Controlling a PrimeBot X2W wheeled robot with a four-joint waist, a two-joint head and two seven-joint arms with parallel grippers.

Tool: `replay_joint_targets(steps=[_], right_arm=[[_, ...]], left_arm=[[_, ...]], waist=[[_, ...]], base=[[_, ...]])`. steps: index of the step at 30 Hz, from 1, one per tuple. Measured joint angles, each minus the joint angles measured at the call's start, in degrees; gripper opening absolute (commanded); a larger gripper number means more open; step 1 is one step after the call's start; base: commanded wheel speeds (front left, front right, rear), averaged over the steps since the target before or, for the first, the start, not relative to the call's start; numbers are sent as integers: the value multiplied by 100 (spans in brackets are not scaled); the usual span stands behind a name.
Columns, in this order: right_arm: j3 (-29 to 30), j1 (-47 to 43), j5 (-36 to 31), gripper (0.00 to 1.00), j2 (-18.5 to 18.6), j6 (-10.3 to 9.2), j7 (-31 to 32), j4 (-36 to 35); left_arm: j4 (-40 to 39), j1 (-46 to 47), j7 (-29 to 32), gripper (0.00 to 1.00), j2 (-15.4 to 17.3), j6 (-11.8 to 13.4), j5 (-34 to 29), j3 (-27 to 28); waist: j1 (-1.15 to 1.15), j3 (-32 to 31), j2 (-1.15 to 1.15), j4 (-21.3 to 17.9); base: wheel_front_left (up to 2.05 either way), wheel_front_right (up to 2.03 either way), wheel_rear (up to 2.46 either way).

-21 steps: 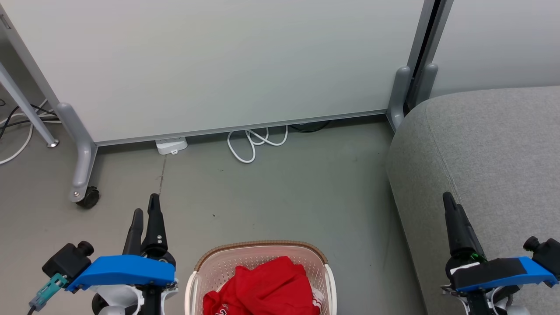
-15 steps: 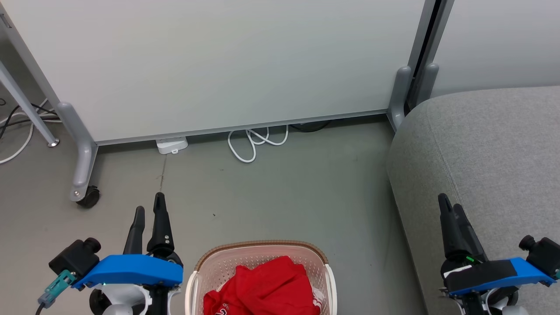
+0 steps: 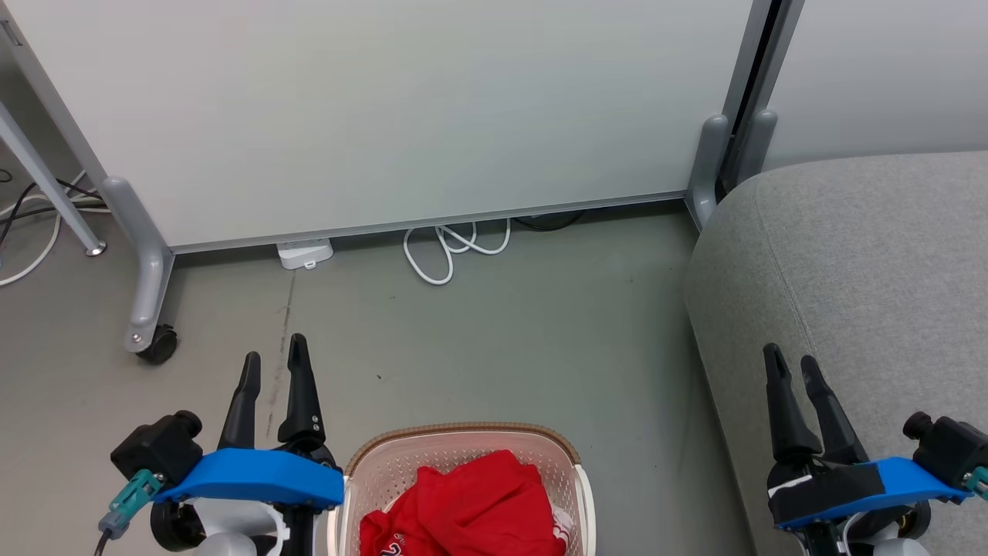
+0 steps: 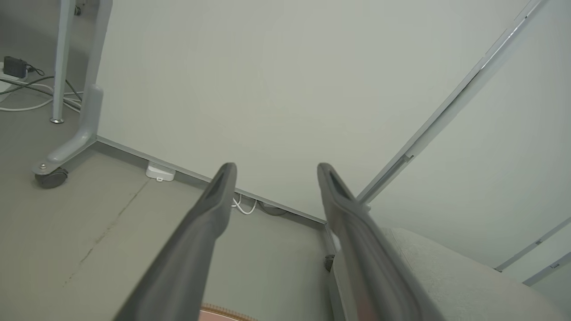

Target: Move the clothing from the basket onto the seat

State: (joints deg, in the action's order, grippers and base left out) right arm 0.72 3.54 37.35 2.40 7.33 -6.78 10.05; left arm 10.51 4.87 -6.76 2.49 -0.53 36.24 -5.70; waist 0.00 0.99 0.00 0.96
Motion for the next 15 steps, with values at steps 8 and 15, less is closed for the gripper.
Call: replay_joint_targets(steps=[8,15], right_arm=[[-20,-17,-495,100,2,5,-125,-1],[-27,-31,-935,100,5,5,-224,-4]], left_arm=[[10,0,-127,100,4,0,-525,-60],[11,-2,-233,100,9,0,-964,-101]], waist=[[0,0,0,13],[0,15,0,26]], base=[[0,0,0],[0,0,0]])
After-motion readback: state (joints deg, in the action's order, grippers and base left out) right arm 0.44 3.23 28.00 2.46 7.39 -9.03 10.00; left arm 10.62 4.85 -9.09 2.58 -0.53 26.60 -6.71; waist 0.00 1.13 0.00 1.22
